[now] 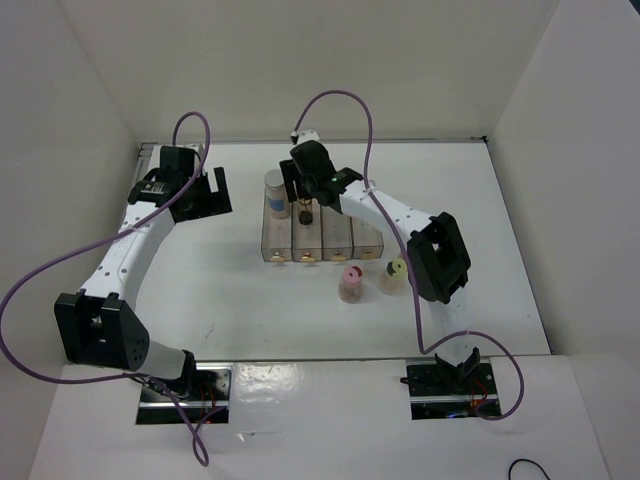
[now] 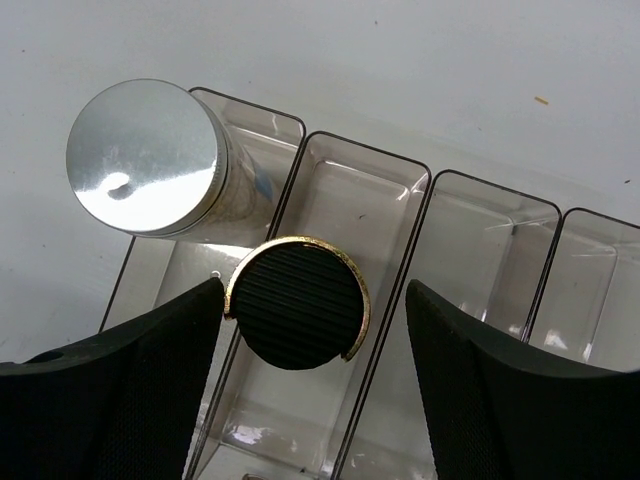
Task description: Organize the condiment bottles
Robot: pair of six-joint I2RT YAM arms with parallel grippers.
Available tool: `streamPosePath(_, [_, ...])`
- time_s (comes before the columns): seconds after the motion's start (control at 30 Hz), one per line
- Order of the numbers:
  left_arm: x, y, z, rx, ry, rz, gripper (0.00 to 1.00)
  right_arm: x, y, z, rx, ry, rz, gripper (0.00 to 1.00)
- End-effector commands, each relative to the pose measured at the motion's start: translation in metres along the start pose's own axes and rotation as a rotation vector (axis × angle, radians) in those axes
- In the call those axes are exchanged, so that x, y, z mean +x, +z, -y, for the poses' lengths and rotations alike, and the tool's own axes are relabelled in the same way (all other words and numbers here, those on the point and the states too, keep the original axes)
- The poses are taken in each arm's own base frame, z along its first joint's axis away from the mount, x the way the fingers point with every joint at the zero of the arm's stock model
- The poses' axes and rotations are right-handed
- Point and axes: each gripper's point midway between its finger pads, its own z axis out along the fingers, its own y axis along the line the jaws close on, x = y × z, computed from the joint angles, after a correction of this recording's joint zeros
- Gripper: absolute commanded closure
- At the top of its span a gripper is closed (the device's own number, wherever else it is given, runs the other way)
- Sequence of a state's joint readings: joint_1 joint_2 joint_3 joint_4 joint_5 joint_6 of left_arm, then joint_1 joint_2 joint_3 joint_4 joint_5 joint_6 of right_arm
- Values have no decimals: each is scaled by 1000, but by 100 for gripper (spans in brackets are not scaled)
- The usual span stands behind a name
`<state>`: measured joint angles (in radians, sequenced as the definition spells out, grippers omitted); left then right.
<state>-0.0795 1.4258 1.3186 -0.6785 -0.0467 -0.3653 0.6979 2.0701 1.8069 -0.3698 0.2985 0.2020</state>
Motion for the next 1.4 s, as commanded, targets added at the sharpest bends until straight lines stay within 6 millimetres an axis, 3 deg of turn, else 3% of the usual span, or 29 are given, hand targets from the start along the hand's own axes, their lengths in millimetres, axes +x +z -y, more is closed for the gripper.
streamPosePath(0.0, [-6, -1, 1, 15, 15, 26, 0, -28, -21, -4, -18, 19, 67, 22])
streamPosePath(0.13, [-7, -4, 1, 18, 15, 35, 0, -44, -42, -2, -25, 37, 96, 15])
streamPosePath(0.23, [-8, -7, 5, 38, 16, 39, 0, -65, -72, -2, -60, 62, 132, 7])
streamPosePath(0.27, [-8, -7, 5, 38, 16, 39, 0, -79, -93, -1, -81, 83, 166, 5])
streamPosePath(0.33, [-7, -8, 7, 50, 16, 35, 0, -88, -115, 1, -103, 101, 191, 1])
streamPosePath(0.37, [-8, -11, 9, 61, 16, 42, 0, -95, -138, 3, -128, 118, 220, 1])
streamPosePath(0.4, [-8, -11, 10, 71, 17, 39, 0, -98, -150, 6, -132, 122, 236, 1])
streamPosePath(0.47, [-8, -11, 10, 72, 17, 39, 0, -82, -166, 7, -169, 123, 210, 1])
streamPosePath(0.5, [-7, -11, 12, 80, 17, 36, 0, -87, -191, 11, -194, 131, 245, 1])
streamPosePath(0.53, [-7, -11, 12, 80, 26, 37, 0, -62, -189, 10, -202, 124, 197, 1])
streamPosePath(0.6, [-7, -13, 13, 92, 27, 45, 0, -45, -208, 16, -221, 144, 184, 1])
streamPosePath(0.63, [-10, -16, 16, 106, 27, 60, 0, -11, -199, 21, -202, 138, 118, 1])
streamPosePath(0.67, [-8, -13, 15, 105, 27, 57, 0, 4, -198, 24, -193, 144, 87, 1])
streamPosePath(0.7, [-2, -11, 15, 111, 27, 39, 0, 32, -196, 31, -166, 157, 26, 1])
streamPosePath(0.9, [11, -9, 17, 133, 18, 15, 0, 113, -192, 22, -145, 186, -151, 1])
streamPosePath(1.0, [15, -8, 16, 133, 9, 13, 0, 133, -188, 22, -126, 200, -207, 1])
streamPosePath(1.27, [18, -10, 11, 117, 27, 33, 0, 159, -173, 29, -35, 170, -243, 4])
streamPosePath(1.3, [14, -9, 6, 90, 9, 73, 0, 158, -174, 29, 7, 173, -213, 10])
streamPosePath(1.33, [-4, -26, 9, 112, 12, 96, 0, 159, -176, 32, 50, 236, -235, 15])
streamPosePath(1.37, [-18, -37, 19, 157, 47, 128, 0, 133, -195, 40, 104, 201, -221, 6])
